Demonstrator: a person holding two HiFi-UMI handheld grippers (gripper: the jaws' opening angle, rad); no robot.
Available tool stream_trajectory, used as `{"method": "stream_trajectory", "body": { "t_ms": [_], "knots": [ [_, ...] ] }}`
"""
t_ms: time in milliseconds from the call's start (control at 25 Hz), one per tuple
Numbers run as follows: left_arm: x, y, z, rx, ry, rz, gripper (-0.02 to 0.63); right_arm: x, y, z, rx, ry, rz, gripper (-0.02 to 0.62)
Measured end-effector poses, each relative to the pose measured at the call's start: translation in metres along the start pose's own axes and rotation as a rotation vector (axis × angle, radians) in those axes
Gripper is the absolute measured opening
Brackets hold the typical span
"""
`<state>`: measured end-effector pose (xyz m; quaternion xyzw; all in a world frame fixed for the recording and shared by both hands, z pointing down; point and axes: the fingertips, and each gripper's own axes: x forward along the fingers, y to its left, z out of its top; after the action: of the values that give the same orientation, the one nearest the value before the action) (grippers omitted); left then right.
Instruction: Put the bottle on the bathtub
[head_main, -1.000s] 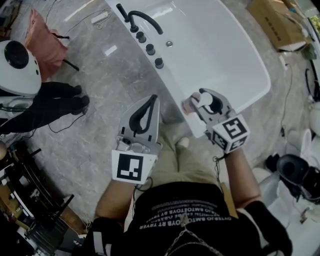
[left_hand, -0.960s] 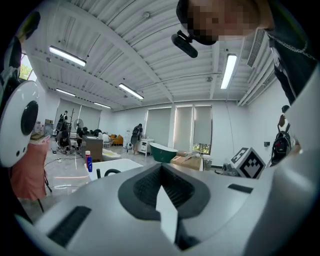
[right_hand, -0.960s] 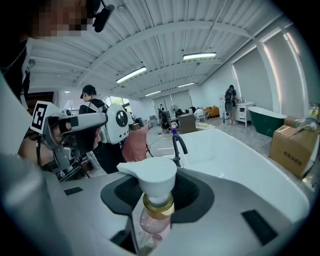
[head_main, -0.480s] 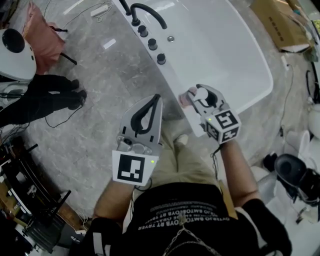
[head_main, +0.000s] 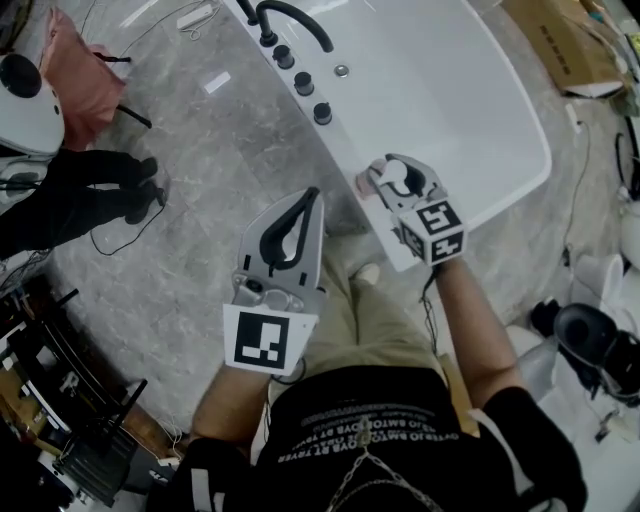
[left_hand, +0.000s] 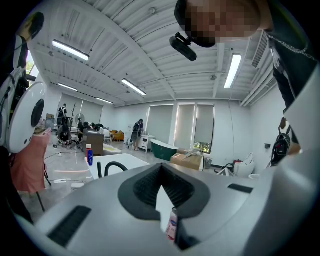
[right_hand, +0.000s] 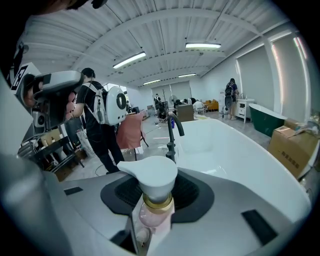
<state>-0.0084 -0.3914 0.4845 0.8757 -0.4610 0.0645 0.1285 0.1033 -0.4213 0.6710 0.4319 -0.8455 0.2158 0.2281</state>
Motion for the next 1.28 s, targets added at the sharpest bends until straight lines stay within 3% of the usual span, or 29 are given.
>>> {"method": "stream_trajectory", "body": {
  "t_ms": [480,720,1280],
  "knots": [
    [-0.001,0.002,-0.001,-0.001,-0.006,-0.003,-0.005,0.011,-0.004,-0.017,0.002,0.01,-0.04,0.141],
    [-0.004,0.006,-0.005,-0.009,0.001,0.002,-0.005,0.016,-0.003,-0.028,-0.045,0.025,-0.053,0.141],
    [-0.016,-0.007,0.001,-0.005,-0.015,0.004,-0.005,0.022,0.021,-0.046,-0.145,0.073,-0.009,0.153]
  ]
}}
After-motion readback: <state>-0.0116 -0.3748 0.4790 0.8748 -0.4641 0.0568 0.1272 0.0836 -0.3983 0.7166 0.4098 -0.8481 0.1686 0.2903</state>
